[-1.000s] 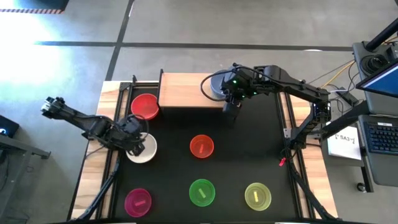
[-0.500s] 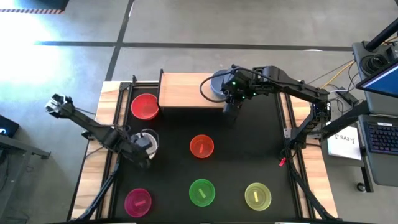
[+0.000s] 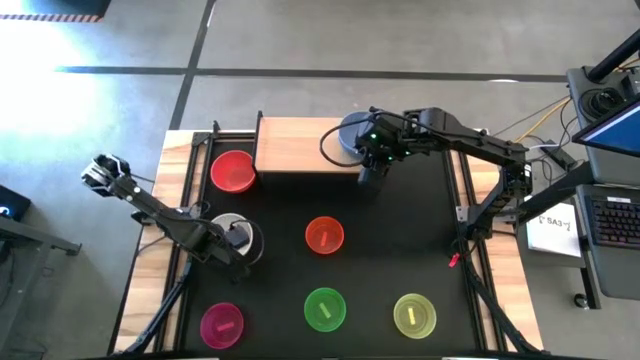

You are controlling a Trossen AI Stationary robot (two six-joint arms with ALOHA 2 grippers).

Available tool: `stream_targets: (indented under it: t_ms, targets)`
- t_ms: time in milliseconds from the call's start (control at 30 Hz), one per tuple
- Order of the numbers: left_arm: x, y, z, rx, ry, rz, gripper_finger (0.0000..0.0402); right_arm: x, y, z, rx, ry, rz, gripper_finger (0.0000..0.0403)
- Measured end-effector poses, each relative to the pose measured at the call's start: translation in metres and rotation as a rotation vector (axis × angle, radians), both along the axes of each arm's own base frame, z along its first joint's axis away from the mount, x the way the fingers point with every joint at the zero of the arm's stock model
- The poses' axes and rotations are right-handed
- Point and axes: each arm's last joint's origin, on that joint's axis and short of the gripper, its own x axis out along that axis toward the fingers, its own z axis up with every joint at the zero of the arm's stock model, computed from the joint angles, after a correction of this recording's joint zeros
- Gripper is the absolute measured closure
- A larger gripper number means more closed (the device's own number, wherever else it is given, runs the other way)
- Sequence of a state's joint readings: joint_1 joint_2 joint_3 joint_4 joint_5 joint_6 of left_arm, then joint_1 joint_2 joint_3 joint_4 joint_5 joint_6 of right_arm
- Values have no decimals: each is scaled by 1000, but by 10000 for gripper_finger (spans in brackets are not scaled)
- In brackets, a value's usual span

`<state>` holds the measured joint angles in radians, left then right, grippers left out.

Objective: Place and stack bowls onto a shelf
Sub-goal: Stack the white bowl on top of the blue bowl on the shelf

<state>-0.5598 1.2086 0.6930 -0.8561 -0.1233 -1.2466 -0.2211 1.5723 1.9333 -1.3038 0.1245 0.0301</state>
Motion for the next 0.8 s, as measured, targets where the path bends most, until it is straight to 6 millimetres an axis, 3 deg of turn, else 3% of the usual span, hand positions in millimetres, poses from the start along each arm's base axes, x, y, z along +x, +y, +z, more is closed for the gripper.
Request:
stream_targets:
  t_ms: [100, 233, 433, 600, 800]
  targets:
    - [1, -1, -3, 10, 15, -6, 316, 1, 0, -4, 6, 15, -3, 307]
    - [1, -1, -3, 9, 18, -18, 387, 1, 0, -8, 6, 29, 2, 307]
    - [4, -4, 7, -77, -84, -55, 397, 1, 0, -8, -27, 48, 66, 307]
    - [12, -8, 34, -148, -278, -130, 401, 1, 1, -7, -55, 60, 145, 307]
    - [25, -15, 78, -84, -436, -304, 400, 3, 7, -6, 61, 10, 295, 307]
